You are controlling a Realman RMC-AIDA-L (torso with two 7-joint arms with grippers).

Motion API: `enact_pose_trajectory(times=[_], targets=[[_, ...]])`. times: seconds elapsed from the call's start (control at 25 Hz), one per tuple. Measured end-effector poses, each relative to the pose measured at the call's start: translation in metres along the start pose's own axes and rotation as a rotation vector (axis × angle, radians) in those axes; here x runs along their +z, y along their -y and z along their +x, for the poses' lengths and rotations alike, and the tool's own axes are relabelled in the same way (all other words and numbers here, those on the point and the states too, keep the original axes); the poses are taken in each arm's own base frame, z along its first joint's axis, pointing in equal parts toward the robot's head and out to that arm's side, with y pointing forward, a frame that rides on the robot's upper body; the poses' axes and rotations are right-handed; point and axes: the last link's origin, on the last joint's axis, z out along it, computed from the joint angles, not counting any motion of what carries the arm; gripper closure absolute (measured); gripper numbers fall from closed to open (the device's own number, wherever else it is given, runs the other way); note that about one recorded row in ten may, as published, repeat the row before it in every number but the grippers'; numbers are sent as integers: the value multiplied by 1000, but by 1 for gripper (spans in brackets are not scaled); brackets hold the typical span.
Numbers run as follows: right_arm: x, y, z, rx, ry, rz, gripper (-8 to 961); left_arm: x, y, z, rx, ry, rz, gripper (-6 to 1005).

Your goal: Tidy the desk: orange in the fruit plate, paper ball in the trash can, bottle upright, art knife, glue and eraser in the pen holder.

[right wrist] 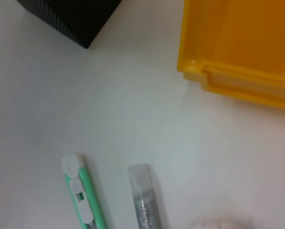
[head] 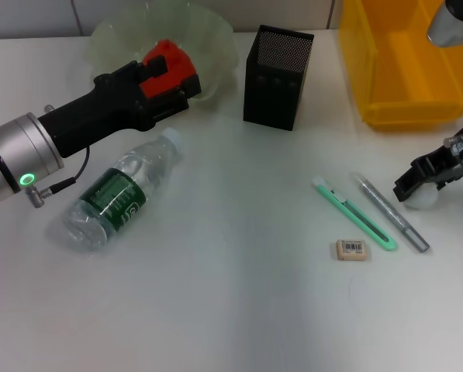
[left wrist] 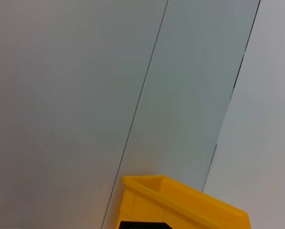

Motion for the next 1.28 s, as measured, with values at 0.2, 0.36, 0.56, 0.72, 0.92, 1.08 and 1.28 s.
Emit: enact_pose_trajectory(times=[0.2,0.36,0.56,0.72,0.92,1.08,1.28], targets=[[1,0,0,1,1,1,283,0,0,0,0,1,2,220],[-6,3,-1,12,40,-1,391,0,0,0,-1,0,2,220],[-30,0,-5,1,153,-13,464,1,0,1,0,-1,1,221],[-75,-3,-15,-23,422,-16,471,0,0,3,-1,-13,-2,221],[-103,3,-34,-21,632,52,470,0,1,5,-8,-29,3,221],[-108,6,-49,-15,683,91,472,0,1,7,-32,-56,13,221],[-105,13,-66,8,702,155,431,-2,3,10,-59,-63,14,221]])
